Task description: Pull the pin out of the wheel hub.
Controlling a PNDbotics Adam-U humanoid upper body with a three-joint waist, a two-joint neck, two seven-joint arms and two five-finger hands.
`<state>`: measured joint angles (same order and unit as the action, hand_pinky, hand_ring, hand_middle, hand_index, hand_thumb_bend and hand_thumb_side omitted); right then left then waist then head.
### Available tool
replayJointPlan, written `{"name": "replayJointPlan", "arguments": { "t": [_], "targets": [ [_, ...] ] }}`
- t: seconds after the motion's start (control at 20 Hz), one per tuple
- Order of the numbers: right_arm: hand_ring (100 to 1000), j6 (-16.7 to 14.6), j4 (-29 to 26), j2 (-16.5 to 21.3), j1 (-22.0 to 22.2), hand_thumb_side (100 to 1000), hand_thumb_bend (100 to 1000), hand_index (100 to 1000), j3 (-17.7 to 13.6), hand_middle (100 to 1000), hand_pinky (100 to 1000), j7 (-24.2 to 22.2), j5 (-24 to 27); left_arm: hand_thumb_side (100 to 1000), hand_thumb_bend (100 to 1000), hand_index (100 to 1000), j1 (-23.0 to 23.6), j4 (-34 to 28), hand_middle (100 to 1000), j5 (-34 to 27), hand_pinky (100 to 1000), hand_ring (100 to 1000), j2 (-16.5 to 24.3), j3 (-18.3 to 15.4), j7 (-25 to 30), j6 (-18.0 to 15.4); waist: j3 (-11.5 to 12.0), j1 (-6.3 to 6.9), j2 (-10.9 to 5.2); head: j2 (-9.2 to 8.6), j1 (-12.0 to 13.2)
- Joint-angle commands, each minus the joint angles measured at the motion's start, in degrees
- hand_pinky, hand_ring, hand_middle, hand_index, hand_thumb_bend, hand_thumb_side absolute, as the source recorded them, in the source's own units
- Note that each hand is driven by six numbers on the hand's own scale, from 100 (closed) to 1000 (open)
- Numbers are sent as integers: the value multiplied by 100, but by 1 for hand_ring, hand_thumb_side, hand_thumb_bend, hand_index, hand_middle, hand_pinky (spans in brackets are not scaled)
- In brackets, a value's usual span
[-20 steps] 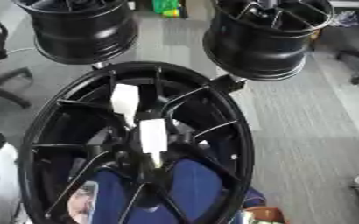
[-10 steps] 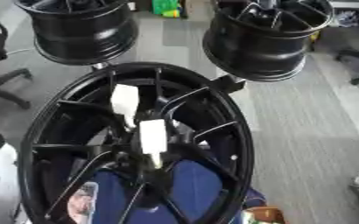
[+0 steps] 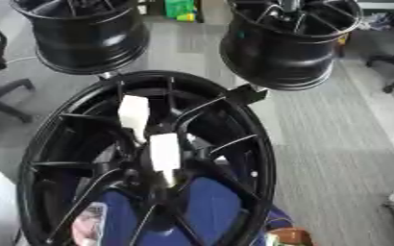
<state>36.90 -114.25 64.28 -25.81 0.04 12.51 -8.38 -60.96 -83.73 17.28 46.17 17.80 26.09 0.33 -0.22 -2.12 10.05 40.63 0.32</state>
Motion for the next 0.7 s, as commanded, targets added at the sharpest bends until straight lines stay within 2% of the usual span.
{"name": "replayJointPlan", "arguments": {
  "t": [0.05,0.15,0.3,0.35,0.7],
  "targets": [
    [761,-5,-34,138,-107,100,100,857,-37,740,883,-24,-21,490,488,851,-399,403,711,524,772,749,-186,377,841,-465,-7,12,-94,-95,12],
    [761,-4,-34,126,-124,100,100,857,-24,739,883,-34,-18,497,529,864,-604,710,733,772,786,769,-393,580,1211,-704,-12,8,-94,-100,19],
    [760,-6,-34,101,-150,100,100,857,-7,739,883,-45,-5,488,540,870,-866,1158,743,1067,795,781,-717,761,1615,-951,-16,-3,-97,-109,27],
    [760,-7,-34,89,-162,100,100,857,-1,739,883,-49,-4,465,542,872,-949,1297,747,1151,798,785,-831,788,1709,-1012,-14,-8,-99,-113,31],
    [760,-16,-34,36,-232,100,100,857,30,739,883,-84,-2,453,592,882,-1292,2139,762,1529,808,799,-1476,916,2176,-1352,-19,-41,-104,-85,32]
  ]
}}
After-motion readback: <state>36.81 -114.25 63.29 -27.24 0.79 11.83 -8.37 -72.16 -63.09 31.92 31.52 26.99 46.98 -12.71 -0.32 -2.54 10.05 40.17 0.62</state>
